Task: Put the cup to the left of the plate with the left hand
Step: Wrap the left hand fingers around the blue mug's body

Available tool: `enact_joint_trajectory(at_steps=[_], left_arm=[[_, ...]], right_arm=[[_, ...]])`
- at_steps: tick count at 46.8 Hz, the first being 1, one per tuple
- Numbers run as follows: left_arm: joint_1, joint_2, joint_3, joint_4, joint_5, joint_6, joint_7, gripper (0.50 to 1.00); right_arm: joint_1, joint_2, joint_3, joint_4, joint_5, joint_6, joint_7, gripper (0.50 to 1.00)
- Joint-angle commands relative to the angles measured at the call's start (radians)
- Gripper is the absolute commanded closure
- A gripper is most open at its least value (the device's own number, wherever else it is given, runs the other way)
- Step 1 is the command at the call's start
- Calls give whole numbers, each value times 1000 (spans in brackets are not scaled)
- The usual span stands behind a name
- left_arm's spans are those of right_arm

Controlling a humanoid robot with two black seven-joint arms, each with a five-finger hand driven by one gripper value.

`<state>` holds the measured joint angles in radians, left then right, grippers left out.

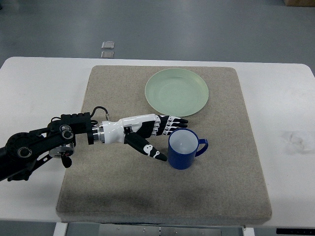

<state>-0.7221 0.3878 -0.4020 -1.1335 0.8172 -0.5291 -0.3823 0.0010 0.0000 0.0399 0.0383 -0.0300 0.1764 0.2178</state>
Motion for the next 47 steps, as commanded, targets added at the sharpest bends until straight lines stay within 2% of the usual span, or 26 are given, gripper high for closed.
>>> enact_joint_trajectory(at_steps=[1, 28, 40, 47], left_arm=[[0, -13, 0, 7, 0, 0, 0, 506], [-5, -61, 2, 47, 0, 0, 0, 508], [-7, -75, 9, 55, 2, 1, 2, 557], [-7, -84, 11, 61, 2, 1, 2, 559]], right_arm=[[-1, 0, 0, 0, 1, 0, 0, 568], [1, 0, 0, 0, 1, 0, 0, 568], [-1, 0, 0, 0, 1, 0, 0, 568], [1, 0, 0, 0, 1, 0, 0, 568]])
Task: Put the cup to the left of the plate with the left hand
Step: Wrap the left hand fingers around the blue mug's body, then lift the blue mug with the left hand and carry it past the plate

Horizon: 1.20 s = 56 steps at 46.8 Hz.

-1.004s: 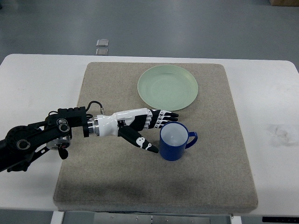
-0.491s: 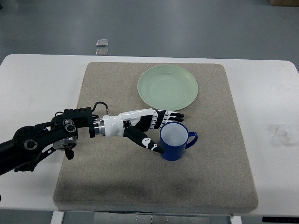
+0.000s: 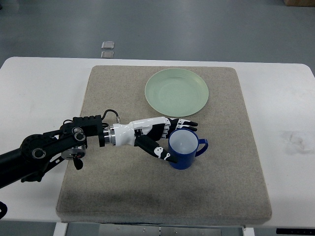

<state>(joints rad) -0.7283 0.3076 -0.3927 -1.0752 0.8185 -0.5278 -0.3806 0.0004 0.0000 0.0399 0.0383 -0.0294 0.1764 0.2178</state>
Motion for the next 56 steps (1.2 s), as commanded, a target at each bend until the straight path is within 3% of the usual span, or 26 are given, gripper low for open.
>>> enact_joint_trajectory(at_steps=[1, 12, 21, 47, 56], left_arm=[[-2, -5, 2, 3, 1, 0, 0, 561], [-2, -21, 9, 17, 1, 0, 2, 570], [-3, -28, 15, 23, -1, 0, 2, 606], [-3, -33, 15, 38, 1, 3, -3, 816], [-3, -33, 9, 40, -2, 6, -4, 825]], right_arm=[[1, 0, 0, 0, 0, 0, 0, 568], [1, 0, 0, 0, -1, 0, 0, 568], [0, 0, 0, 0, 0, 0, 0, 568], [0, 0, 0, 0, -1, 0, 0, 568], [0, 0, 0, 0, 0, 0, 0, 568]])
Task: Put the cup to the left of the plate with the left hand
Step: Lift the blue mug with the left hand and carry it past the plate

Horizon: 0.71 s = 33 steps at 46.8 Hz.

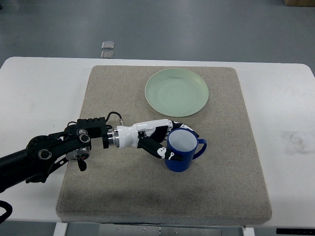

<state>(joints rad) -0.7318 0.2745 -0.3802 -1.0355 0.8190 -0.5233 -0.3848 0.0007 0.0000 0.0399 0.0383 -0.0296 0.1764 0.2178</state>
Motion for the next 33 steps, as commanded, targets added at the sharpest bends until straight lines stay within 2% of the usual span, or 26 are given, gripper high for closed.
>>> enact_joint_trajectory(at_steps=[1, 19, 33], left_arm=[[0, 0, -6, 0, -3, 2, 0, 825], [-12, 17, -72, 3, -17, 101, -5, 827], [-9, 71, -180, 5, -23, 141, -5, 825]], right_arm=[[1, 0, 0, 0, 0, -2, 0, 568], [1, 0, 0, 0, 0, 0, 0, 568], [-1, 0, 0, 0, 0, -2, 0, 568]])
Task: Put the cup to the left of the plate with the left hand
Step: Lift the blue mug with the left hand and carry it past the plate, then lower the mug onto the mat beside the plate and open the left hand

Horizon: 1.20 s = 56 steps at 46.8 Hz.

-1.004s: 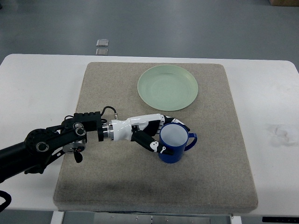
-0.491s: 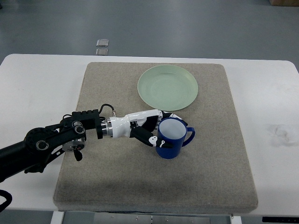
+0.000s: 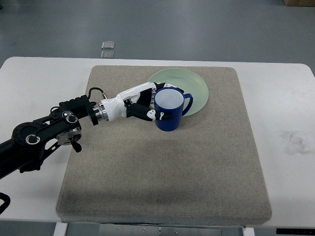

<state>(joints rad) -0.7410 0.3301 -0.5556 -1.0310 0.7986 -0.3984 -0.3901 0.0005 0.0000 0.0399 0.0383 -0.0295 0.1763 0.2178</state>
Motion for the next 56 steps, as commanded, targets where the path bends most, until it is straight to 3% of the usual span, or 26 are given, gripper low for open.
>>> enact_joint_trajectory(at_steps=[1, 11, 23, 56], left_arm=[[0, 20, -4, 2, -4, 22, 0, 825], [8, 58, -14, 11, -9, 93, 0, 825], [8, 53, -44, 124, -48, 180, 0, 825], [8, 30, -84, 284, -116, 223, -24, 814]], right_arm=[[-1, 0, 0, 0, 0, 0, 0, 568], [1, 0, 0, 0, 0, 0, 0, 568], [-1, 0, 0, 0, -1, 0, 0, 568], [1, 0, 0, 0, 0, 0, 0, 568]])
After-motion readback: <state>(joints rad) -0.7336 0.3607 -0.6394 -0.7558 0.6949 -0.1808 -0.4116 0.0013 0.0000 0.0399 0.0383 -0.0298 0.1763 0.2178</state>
